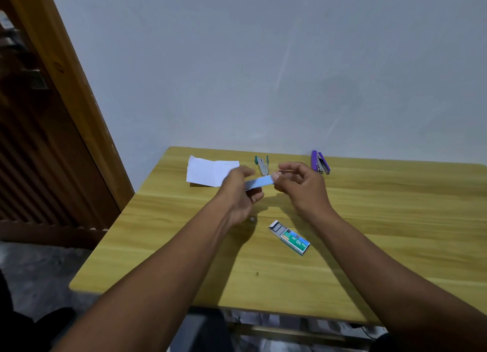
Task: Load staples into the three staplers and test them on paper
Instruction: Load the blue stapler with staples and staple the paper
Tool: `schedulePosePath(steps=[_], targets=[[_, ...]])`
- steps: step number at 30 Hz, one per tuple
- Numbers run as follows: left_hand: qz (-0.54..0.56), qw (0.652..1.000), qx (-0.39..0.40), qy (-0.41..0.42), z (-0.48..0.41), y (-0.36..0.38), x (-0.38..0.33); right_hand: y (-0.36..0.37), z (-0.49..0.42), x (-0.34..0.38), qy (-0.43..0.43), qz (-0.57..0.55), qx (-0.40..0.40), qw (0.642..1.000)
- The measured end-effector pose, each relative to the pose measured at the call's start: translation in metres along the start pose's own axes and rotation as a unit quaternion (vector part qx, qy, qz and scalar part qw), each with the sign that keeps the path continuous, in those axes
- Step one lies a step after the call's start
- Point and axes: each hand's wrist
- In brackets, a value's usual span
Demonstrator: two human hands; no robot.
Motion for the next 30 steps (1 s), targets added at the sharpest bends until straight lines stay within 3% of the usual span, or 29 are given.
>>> schedulePosePath(steps=[3,8,10,13,15,18,19,21,24,27,30], targets=[[-0.119,0.988,0.014,0.094,-0.005,-0.005,0.004,-0.003,-0.011,0.003,0.099,-0.143,-0.079,0.982],[-0.103,0.983,0.0,0.154,-0.007,0.0,0.014,0.005,-0.012,-0.006,0.246,-0.337,-0.104,0.903],[-0.121,0.978,-0.007,0.17,-0.005,0.005,0.018,0.007,-0.011,-0.008,0.258,-0.328,-0.091,0.904],[-0.187,0.962,-0.036,0.197,-0.008,0.0,0.014,0.004,-0.019,-0.005,0.228,-0.24,-0.132,0.934],[-0.267,0.927,-0.133,0.225,-0.021,-0.017,0.008,-0.005,-0.026,-0.001,0.21,-0.204,-0.162,0.942],[-0.389,0.806,-0.382,0.232,-0.045,-0.059,-0.005,-0.025,-0.032,0.002,0.197,-0.179,-0.167,0.949],[-0.398,0.783,-0.43,0.208,-0.051,-0.072,-0.011,-0.032,-0.034,0.001,0.202,-0.188,-0.159,0.948],[-0.422,0.761,-0.471,0.145,-0.059,-0.089,-0.022,-0.042,-0.037,0.0,0.214,-0.223,-0.14,0.941],[-0.488,0.73,-0.468,0.1,-0.066,-0.093,-0.03,-0.048,-0.038,-0.002,0.208,-0.229,-0.131,0.942],[-0.474,0.748,-0.45,0.112,-0.071,-0.087,-0.032,-0.047,-0.037,0.0,0.217,-0.259,-0.131,0.932],[-0.348,0.854,-0.335,0.194,-0.073,-0.085,-0.034,-0.046,-0.039,0.005,0.25,-0.329,-0.123,0.902]])
Point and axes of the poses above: each hand's wrist, its own z-axis away from the middle knuckle, its own y-axis out of the palm, x = y × z, and after that the axes turned 7 degrees about -y, right-handed
